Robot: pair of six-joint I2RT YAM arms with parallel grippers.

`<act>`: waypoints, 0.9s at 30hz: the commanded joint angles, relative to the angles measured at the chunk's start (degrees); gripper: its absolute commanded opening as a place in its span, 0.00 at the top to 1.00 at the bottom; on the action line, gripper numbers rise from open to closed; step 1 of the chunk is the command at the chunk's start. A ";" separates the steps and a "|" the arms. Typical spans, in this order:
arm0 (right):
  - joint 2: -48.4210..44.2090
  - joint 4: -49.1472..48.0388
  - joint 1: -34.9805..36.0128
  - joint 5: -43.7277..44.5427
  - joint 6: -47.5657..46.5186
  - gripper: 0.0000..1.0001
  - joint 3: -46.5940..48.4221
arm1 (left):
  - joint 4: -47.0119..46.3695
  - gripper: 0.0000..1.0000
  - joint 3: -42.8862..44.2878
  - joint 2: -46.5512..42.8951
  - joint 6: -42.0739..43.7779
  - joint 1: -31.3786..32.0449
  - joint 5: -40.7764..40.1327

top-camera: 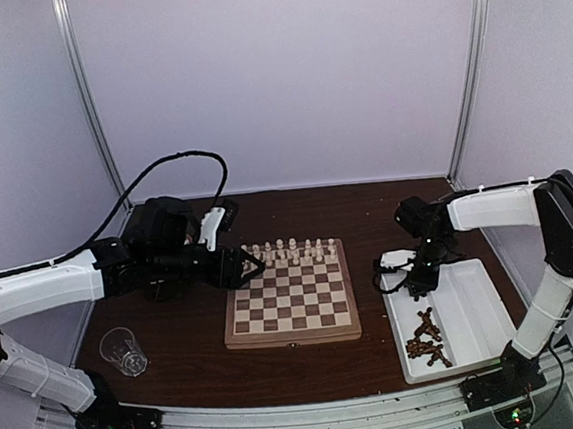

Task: Set up the chess pieces on the board
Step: Pick up the rook from the storage box.

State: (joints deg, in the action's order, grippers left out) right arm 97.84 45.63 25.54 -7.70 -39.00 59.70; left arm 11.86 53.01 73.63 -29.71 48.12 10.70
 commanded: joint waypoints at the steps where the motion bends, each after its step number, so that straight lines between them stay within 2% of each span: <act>1: -7.80 4.32 -0.57 -3.14 0.34 0.78 0.53 | -3.42 0.37 -0.62 0.08 -0.43 0.24 0.82; 7: -12.04 5.71 -0.92 -2.02 -5.47 0.76 0.55 | -3.83 0.37 -0.93 0.51 -0.30 0.30 0.95; 18: -3.72 1.06 -0.92 3.18 -3.91 0.83 3.40 | -3.61 0.37 -2.66 -2.16 -1.05 0.75 -0.09; 27: 1.39 -1.02 -0.88 4.99 -4.20 0.83 4.00 | -4.38 0.37 -4.70 -3.70 -1.63 0.75 -0.78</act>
State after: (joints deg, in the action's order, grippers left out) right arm 97.14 46.24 24.95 -5.10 -43.29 62.70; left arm 10.28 49.58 71.24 -30.59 48.56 10.50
